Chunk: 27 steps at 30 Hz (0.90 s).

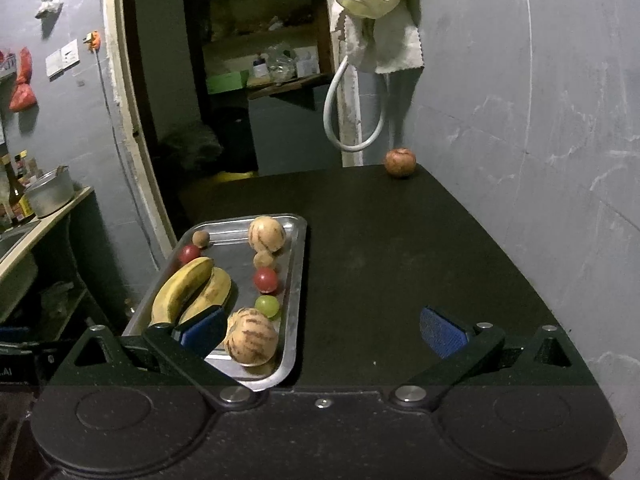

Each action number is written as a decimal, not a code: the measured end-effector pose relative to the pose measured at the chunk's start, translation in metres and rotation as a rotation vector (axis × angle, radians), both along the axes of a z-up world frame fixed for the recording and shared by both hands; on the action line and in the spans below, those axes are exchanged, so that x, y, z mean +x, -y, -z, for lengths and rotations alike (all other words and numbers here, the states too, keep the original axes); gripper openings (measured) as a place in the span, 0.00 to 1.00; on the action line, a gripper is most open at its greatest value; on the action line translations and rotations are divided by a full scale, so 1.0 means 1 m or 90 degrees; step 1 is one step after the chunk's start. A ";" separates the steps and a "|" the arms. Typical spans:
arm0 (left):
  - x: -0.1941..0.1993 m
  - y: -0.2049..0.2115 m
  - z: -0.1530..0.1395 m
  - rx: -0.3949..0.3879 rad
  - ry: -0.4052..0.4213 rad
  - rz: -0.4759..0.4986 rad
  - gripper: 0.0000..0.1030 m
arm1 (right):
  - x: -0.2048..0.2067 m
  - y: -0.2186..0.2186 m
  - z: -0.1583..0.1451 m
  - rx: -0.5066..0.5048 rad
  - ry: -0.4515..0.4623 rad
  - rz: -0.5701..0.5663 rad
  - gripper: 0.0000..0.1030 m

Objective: Organize fruits

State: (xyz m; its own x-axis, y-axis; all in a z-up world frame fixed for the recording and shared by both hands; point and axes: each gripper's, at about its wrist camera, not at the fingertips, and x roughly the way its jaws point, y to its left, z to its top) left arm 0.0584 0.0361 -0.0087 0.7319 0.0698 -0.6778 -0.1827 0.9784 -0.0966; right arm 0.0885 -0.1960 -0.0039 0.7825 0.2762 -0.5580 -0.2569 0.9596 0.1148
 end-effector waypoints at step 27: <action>-0.056 0.016 0.005 0.006 -0.001 -0.023 0.99 | -0.047 0.016 -0.002 -0.010 0.032 -0.049 0.99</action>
State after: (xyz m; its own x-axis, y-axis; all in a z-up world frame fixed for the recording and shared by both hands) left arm 0.0028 0.0204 -0.0141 0.7276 0.1022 -0.6783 -0.2178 0.9721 -0.0872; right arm 0.0411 -0.2121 -0.0023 0.7864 0.3282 -0.5232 -0.3350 0.9384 0.0851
